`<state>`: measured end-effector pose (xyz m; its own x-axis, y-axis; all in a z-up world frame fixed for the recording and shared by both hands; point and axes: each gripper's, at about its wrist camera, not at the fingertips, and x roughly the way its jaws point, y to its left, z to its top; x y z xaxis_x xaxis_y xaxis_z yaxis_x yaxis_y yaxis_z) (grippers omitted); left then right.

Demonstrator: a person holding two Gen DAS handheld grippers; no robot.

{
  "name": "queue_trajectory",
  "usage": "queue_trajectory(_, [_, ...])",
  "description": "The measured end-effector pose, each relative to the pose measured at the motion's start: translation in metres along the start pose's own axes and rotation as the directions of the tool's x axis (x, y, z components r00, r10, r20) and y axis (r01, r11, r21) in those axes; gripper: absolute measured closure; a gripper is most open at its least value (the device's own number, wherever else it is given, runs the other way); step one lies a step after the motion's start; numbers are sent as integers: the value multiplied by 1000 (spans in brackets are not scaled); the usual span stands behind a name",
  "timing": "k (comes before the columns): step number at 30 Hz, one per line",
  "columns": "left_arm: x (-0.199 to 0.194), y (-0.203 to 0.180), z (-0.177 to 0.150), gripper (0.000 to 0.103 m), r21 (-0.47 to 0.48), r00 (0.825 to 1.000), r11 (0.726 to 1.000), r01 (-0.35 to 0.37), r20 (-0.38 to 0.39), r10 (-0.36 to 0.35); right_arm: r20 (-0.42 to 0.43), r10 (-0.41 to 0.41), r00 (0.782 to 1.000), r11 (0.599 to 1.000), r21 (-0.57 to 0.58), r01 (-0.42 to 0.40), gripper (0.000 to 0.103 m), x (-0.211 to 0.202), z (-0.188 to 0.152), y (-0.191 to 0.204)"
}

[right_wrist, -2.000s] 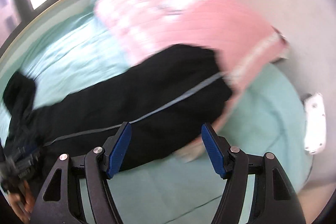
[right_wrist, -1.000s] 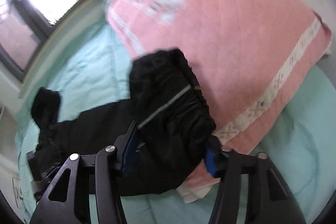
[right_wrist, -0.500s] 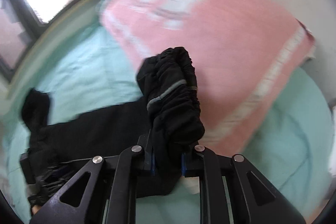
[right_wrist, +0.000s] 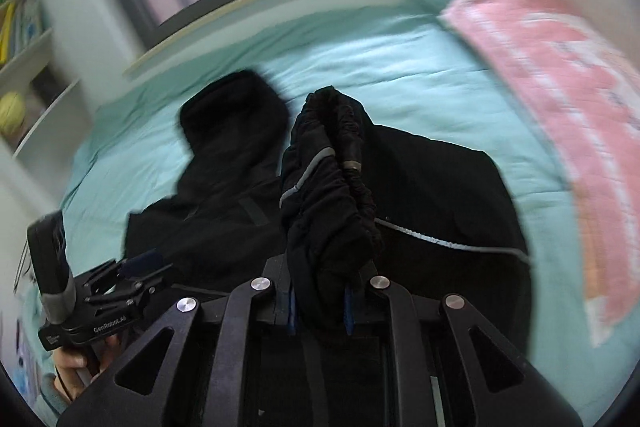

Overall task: Fold large clothes
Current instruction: 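Grasp the other sleeve cuff with the right tool, then fold the held sleeve across the jacket body with the right tool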

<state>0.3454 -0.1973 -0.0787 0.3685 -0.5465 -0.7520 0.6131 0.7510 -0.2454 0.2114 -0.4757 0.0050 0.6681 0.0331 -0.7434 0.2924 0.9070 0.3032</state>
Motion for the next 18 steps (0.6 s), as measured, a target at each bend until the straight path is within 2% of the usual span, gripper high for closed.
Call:
queue_trajectory(3, [-20,36,-5,44,-46,1000,999,-14,17,15,-38,51,998,997,-48,-53,84,30,-3,51])
queue_trajectory(7, [-37,72,-21,44,-67,998,995,-68,12,69,-106,107,989,990,-85,-116,84,71,-13,103])
queue_trajectory(9, [-43,91,-29,44,-86,996,993,-85,9,86,-152,139,979,982,-107,-156,82,94,-23,129])
queue_trajectory(12, [-51,118,-39,44,-122,994,987,-106,6,107,-259,183,948,965,-140,-224,80,140,-42,168])
queue_trajectory(14, [-55,131,-42,44,-136,992,983,-124,-2,125,-309,143,940,963,-174,-204,80,174,-57,192])
queue_trajectory(16, [-55,144,-47,44,-147,990,979,-141,-16,140,-341,61,938,963,-229,-146,77,207,-76,211])
queue_trajectory(18, [-58,156,-55,44,-155,989,977,-145,-32,141,-345,20,938,960,-255,-114,68,222,-86,220])
